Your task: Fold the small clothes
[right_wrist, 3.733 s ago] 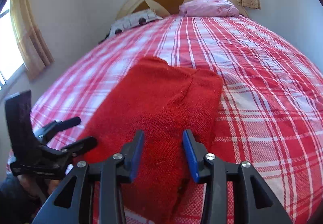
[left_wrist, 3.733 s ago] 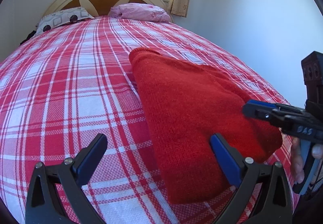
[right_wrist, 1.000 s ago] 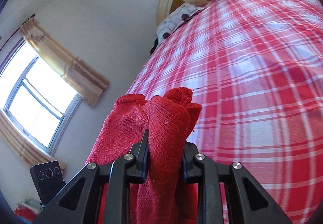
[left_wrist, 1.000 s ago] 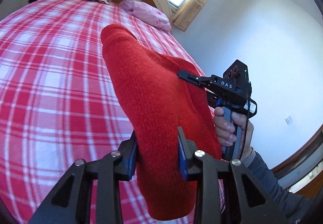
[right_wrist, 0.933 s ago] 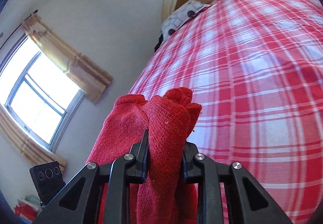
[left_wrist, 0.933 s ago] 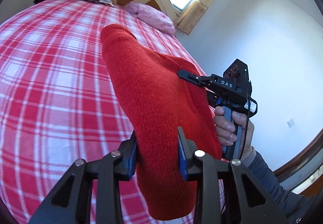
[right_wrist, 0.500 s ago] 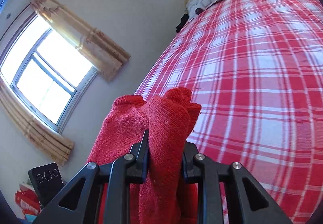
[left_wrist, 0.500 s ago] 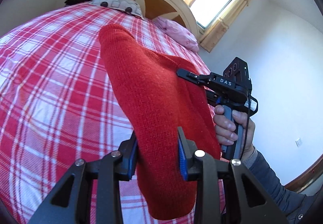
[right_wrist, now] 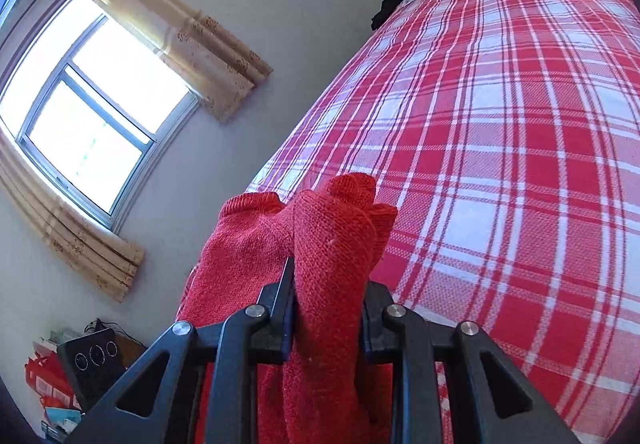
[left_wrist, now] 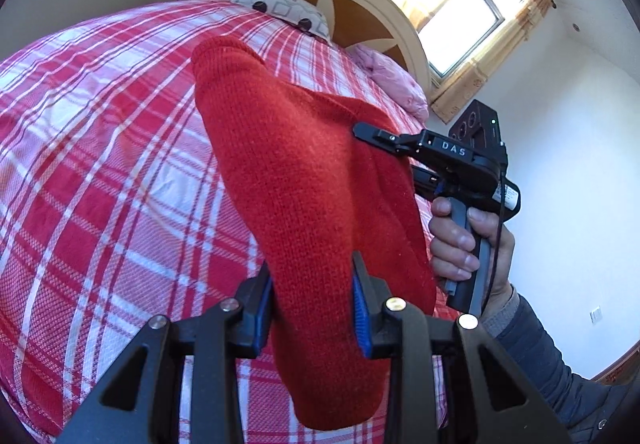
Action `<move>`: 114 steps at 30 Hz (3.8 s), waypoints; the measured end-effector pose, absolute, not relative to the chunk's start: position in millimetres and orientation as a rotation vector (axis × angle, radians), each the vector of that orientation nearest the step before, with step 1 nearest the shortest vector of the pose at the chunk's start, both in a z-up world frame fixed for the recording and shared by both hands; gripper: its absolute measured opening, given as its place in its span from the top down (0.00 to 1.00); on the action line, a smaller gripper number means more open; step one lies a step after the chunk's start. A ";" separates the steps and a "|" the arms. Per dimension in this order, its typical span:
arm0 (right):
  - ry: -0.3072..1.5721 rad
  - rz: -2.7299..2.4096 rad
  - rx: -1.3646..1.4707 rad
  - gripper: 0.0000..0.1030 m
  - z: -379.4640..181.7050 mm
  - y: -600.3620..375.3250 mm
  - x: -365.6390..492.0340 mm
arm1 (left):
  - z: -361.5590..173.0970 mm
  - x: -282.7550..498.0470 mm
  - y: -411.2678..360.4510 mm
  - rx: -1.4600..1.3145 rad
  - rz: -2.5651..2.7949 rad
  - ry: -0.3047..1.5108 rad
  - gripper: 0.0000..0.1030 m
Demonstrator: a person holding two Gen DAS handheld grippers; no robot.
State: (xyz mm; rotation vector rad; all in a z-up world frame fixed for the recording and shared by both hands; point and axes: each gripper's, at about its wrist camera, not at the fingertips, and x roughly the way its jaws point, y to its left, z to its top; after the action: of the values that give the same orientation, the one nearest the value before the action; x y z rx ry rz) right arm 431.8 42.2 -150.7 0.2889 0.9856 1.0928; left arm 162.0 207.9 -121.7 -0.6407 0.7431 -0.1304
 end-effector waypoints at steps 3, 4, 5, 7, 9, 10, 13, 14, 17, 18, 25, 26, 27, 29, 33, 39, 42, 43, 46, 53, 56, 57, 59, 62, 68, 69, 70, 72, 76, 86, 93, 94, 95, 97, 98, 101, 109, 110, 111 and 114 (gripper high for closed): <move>1.005 1.086 0.270 0.76 -158.2 53.5 432.4 | -127.1 161.8 212.1 -0.656 -0.118 0.751 0.66; 1.011 1.084 0.263 0.76 -160.8 57.2 432.4 | -128.4 162.4 213.4 -0.660 -0.114 0.753 0.66; 1.018 1.083 0.260 0.76 -163.4 60.5 433.3 | -128.5 161.3 213.4 -0.660 -0.111 0.756 0.66; 1.029 1.081 0.258 0.76 -167.4 65.6 434.9 | -129.9 160.2 214.7 -0.660 -0.104 0.760 0.66; 1.038 1.078 0.253 0.76 -170.9 71.1 435.6 | -130.9 157.1 215.4 -0.660 -0.099 0.762 0.66; 1.039 1.076 0.250 0.76 -171.4 72.4 436.7 | -132.4 155.5 216.4 -0.661 -0.098 0.762 0.66; 1.049 1.065 0.240 0.76 -175.8 77.8 436.5 | -136.5 155.2 219.4 -0.658 -0.087 0.767 0.67; 1.053 1.062 0.237 0.76 -177.2 79.1 436.9 | -139.0 156.1 220.0 -0.657 -0.082 0.773 0.67; 1.071 1.048 0.226 0.76 -183.3 83.9 438.1 | -144.6 150.6 220.7 -0.658 -0.077 0.783 0.67; 1.077 1.043 0.223 0.76 -185.6 85.6 438.6 | -146.9 150.2 221.4 -0.660 -0.076 0.788 0.67; 1.104 1.024 0.217 0.76 -198.8 89.4 443.6 | -152.2 152.2 223.7 -0.661 -0.068 0.799 0.67; 1.107 1.021 0.217 0.76 -200.9 89.7 444.4 | -152.9 152.4 223.5 -0.659 -0.066 0.801 0.67; 1.109 1.018 0.216 0.76 -202.4 90.2 445.0 | -153.6 152.7 223.7 -0.660 -0.066 0.802 0.67; 1.112 1.015 0.213 0.76 -204.4 90.9 445.5 | -154.1 152.7 224.3 -0.662 -0.066 0.802 0.67; 1.114 1.012 0.207 0.76 -207.3 95.0 446.0 | -155.3 148.3 223.4 -0.663 -0.066 0.802 0.67; 1.129 1.001 0.191 0.70 -212.4 98.7 447.9 | -157.4 145.5 221.3 -0.647 -0.056 0.803 0.62; 1.176 0.989 0.242 0.53 -218.2 92.2 450.6 | -160.0 144.0 223.8 -0.663 -0.040 0.807 0.52; 1.182 0.988 0.252 0.50 -219.0 88.4 449.8 | -160.0 142.6 224.5 -0.663 -0.023 0.807 0.50; 1.171 1.008 0.234 0.47 -214.1 71.7 439.5 | -158.4 136.7 224.6 -0.658 0.016 0.813 0.42; 1.162 1.167 0.231 0.37 -201.0 11.2 376.0 | -160.6 107.1 205.4 -0.611 -0.010 0.824 0.39; 1.189 1.135 0.137 0.38 -215.6 0.4 342.2 | -165.4 104.2 202.1 -0.638 -0.008 0.829 0.39; 1.202 1.128 0.117 0.41 -219.1 -0.1 335.8 | -167.5 105.2 202.6 -0.663 -0.013 0.844 0.39; 1.153 1.095 0.052 0.45 -217.2 -2.7 320.9 | -170.3 108.3 199.5 -0.704 -0.047 0.876 0.39; 1.144 1.023 0.054 0.46 -215.4 -8.2 321.5 | -164.1 106.1 183.5 -0.590 -0.003 0.890 0.39; 0.905 0.905 0.070 0.44 -171.2 -44.4 282.0 | -127.3 74.7 169.2 -0.299 0.244 0.799 0.16; 0.844 0.872 0.030 0.42 -160.8 -46.8 269.4 | -119.8 67.5 168.3 -0.259 0.276 0.771 0.10; 0.773 0.832 -0.014 0.38 -149.5 -48.4 253.5 | -111.4 59.1 167.0 -0.226 0.308 0.741 0.07; 0.612 0.746 -0.096 0.36 -126.5 -51.0 216.8 | -97.5 49.1 164.6 -0.187 0.354 0.692 0.04; 0.464 0.684 -0.135 0.33 -100.9 -53.3 173.4 | -69.8 34.7 157.7 -0.135 0.387 0.587 0.04; 0.370 0.689 -0.141 0.32 -60.3 -61.4 120.1 | -33.3 19.0 135.5 -0.095 0.358 0.476 0.01; 0.354 0.702 -0.140 0.32 -58.8 -60.8 114.4 | -32.1 17.2 125.5 -0.084 0.348 0.479 0.01; 0.353 0.704 -0.138 0.32 -58.7 -61.0 113.5 | -32.3 17.2 125.2 -0.085 0.348 0.480 0.01; 0.353 0.704 -0.136 0.32 -58.8 -61.2 113.4 | -32.3 17.5 124.9 -0.085 0.347 0.482 0.01; 0.355 0.703 -0.135 0.32 -59.6 -61.2 112.7 | -32.6 17.3 124.8 -0.088 0.345 0.483 0.01; 0.355 0.702 -0.135 0.32 -60.1 -61.4 112.4 | -32.5 17.3 125.0 -0.089 0.346 0.483 0.01; 0.353 0.699 -0.138 0.32 -61.2 -61.3 111.1 | -33.0 17.6 124.3 -0.090 0.344 0.485 0.01; 0.348 0.696 -0.132 0.31 -60.8 -64.1 108.2 | -33.6 17.4 120.8 -0.086 0.338 0.490 0.00; 0.347 0.694 -0.131 0.31 -61.1 -65.1 107.9 | -33.4 17.2 120.4 -0.088 0.338 0.488 0.00; 0.346 0.693 -0.129 0.31 -61.0 -66.1 107.7 | -33.3 16.9 120.1 -0.089 0.336 0.486 0.00; 0.345 0.692 -0.127 0.31 -59.9 -67.9 106.8 | -33.1 17.1 120.1 -0.089 0.336 0.486 0.00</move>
State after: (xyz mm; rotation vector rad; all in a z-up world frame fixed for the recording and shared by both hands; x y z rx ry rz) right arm 106.8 -67.9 -59.9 -0.1271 0.3451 0.6916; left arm 17.1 120.1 -33.1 -0.0888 0.4856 0.3358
